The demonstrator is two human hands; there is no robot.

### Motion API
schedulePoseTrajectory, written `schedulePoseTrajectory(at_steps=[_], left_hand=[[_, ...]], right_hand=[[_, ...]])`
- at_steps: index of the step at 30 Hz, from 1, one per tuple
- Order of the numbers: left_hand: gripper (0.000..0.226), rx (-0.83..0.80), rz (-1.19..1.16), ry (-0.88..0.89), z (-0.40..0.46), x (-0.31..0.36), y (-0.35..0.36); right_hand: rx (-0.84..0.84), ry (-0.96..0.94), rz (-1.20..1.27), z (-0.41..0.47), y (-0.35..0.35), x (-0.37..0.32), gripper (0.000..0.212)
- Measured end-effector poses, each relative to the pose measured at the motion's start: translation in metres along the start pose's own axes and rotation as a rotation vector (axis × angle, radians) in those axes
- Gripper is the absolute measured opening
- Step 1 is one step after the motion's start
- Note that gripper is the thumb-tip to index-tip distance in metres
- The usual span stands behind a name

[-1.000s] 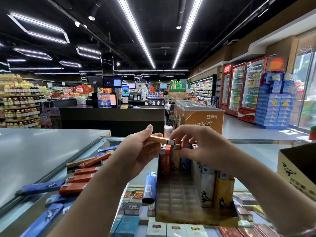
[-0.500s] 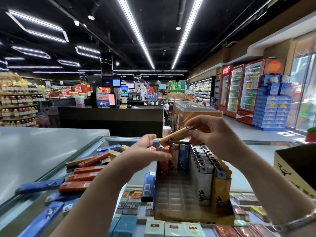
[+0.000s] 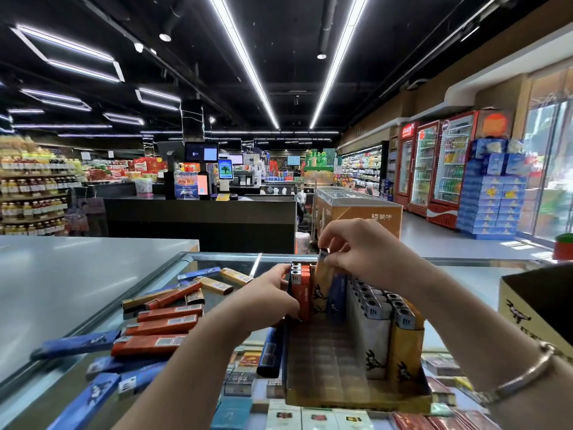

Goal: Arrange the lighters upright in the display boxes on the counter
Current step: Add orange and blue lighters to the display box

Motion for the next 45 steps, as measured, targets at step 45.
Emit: schedulePoseTrajectory(at_steps=[45], left_hand=[[0.052,0.124,0.631,-0.159,-0.015,-0.018,-0.014]], right_hand=[[0.082,0.538,0.733,-0.042,0.023,0.069,0.023]])
Point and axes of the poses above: each hand's wrist, its own z-axis towards the middle knuckle, its own y-axis out of the palm, x = y × z, the point moved 9 cm from there along z, towards the middle knuckle, and after that the axes turned 6 degrees about -z, right-handed, at the moved point
